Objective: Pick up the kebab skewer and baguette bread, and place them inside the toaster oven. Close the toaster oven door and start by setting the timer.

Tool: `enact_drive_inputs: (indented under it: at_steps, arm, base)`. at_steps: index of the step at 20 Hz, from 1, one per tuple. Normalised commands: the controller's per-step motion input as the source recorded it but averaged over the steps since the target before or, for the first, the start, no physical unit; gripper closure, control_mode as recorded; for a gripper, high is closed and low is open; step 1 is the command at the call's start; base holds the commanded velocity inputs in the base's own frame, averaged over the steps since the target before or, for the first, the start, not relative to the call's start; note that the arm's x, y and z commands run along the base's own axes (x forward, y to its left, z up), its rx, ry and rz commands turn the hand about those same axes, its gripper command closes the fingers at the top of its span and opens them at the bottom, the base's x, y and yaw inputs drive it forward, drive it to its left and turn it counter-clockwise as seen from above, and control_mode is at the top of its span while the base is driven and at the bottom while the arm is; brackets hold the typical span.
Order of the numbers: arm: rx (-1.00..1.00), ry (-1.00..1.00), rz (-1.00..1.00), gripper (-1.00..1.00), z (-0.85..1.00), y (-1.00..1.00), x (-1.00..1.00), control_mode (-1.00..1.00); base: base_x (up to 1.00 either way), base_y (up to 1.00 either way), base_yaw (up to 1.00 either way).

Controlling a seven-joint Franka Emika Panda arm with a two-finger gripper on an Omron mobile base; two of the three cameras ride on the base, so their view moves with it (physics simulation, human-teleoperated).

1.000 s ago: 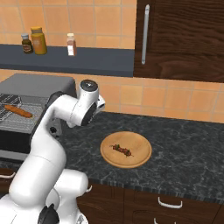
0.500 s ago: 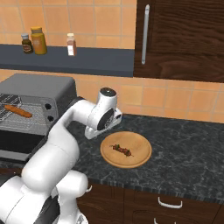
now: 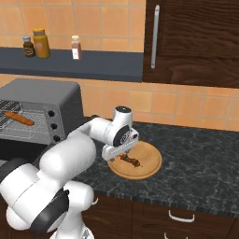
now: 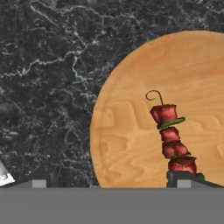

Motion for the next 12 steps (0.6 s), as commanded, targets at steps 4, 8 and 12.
enact_drive_inputs:
  at_steps: [4,8,12]
  arm:
    - [0.00,0.03,0.00,-1.00,-0.29,-0.36,0.50,-1.00]
    - [0.00,0.00,0.00,-1.00,-0.37,-0.21,0.43,-1.00]
    - [0.00,0.00,0.00,-1.00,-0.54,-0.24,0.28,-1.00]
  base:
    - [0.00,0.00,0.00]
    - [0.00,0.00,0.00]
    - [0.00,0.00,0.00]
